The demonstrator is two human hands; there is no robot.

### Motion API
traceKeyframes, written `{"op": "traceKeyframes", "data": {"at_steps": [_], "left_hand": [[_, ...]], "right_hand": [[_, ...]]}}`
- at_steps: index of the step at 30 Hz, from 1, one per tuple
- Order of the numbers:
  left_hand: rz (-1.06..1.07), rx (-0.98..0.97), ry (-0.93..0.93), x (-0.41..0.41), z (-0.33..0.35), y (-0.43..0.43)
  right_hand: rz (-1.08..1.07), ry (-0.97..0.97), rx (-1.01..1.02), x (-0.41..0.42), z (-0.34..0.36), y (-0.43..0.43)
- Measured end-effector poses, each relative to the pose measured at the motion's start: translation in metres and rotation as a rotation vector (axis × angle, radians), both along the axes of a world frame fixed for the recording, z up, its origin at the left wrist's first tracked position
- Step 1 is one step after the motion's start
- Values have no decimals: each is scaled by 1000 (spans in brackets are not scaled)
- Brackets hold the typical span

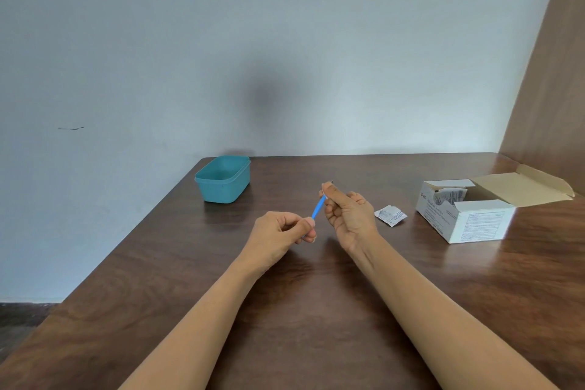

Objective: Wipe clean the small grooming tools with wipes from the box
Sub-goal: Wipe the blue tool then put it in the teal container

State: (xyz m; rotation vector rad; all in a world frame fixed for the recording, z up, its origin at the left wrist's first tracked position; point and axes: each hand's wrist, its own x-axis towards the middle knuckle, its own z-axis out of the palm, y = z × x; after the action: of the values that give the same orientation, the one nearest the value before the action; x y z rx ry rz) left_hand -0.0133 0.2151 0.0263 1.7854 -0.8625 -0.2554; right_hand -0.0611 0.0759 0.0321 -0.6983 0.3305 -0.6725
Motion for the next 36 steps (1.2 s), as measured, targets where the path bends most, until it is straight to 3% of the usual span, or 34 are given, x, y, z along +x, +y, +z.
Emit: {"op": "traceKeyframes", "data": {"at_steps": [18, 22, 26, 31, 36], "left_hand": [[-26, 70, 76, 1, 4, 8], [-5, 181, 14, 3, 6, 15], [185, 342, -203, 8, 11, 24], [449, 251, -311, 16, 31, 43], [687, 402, -452, 52, 65, 62]], "right_hand": [[29, 33, 1, 3, -3, -11], [74, -12, 42, 6, -11, -17], [58, -25, 58, 9, -16, -13], [17, 52, -125, 20, -18, -7], [-32, 86, -237, 41, -18, -8]]}}
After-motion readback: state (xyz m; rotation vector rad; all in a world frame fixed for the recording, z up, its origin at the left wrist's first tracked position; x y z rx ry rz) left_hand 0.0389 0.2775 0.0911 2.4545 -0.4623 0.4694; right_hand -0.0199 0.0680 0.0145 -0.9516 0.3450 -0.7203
